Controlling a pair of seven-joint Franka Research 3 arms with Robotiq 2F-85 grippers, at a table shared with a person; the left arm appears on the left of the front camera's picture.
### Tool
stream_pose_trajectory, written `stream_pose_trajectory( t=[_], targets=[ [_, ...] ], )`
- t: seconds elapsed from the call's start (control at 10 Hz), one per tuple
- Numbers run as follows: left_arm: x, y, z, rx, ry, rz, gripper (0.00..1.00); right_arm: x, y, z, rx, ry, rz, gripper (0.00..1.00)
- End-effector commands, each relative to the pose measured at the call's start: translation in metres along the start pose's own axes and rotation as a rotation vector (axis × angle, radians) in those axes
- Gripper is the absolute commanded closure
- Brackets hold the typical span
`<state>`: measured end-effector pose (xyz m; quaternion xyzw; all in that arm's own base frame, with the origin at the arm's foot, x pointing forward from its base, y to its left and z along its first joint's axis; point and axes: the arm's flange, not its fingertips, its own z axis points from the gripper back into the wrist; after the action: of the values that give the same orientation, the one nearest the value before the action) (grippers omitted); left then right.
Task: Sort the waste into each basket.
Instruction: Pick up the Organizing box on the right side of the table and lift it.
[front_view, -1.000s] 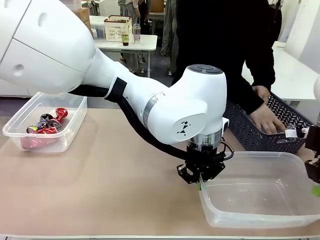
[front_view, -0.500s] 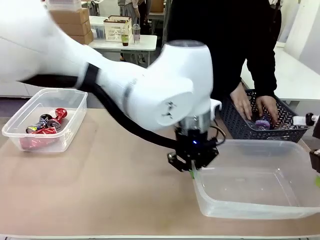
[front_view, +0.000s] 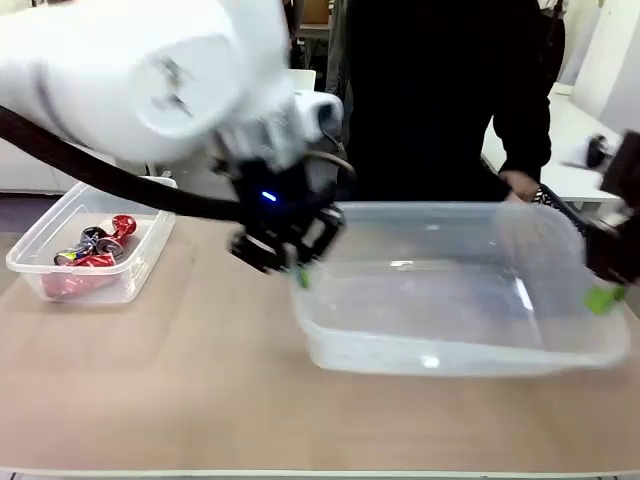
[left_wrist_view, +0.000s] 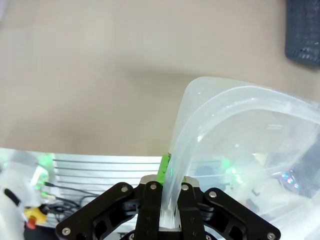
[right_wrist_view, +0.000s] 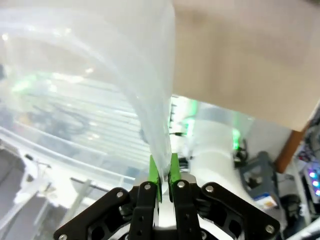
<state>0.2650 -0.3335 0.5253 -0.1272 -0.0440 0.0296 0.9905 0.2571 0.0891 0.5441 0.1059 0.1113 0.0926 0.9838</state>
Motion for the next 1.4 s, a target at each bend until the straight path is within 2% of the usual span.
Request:
stream_pose_trajectory(
  t=[0.0,0.3,0.6,1.1,1.2,1.3],
  targets=[
    [0.043,0.078,0.027,0.097,-0.067,-0.031,1.00,0.025,0.000,0.020,0.054,0.126,-0.062,1.00],
    [0.084,0.122,0.050,0.134,-0.082,-0.073,1.00,0.071,0.032,0.016,0.101,0.228,-0.057,1.00],
    [0.108,0.125,0.017,0.171,-0.009,-0.179,1.00,0.114,0.045,-0.008,0.059,0.319,-0.099,1.00],
    [0.114,0.134,-0.032,0.168,0.059,-0.250,1.00,0.155,0.024,-0.049,0.128,0.285,-0.268,1.00],
    [0.114,0.133,-0.037,0.166,0.065,-0.214,1.00,0.157,0.022,-0.053,0.096,0.284,-0.273,1.00],
    [0.106,0.099,-0.031,0.094,0.078,-0.206,1.00,0.161,0.049,-0.053,0.168,0.273,-0.218,1.00]
  ],
)
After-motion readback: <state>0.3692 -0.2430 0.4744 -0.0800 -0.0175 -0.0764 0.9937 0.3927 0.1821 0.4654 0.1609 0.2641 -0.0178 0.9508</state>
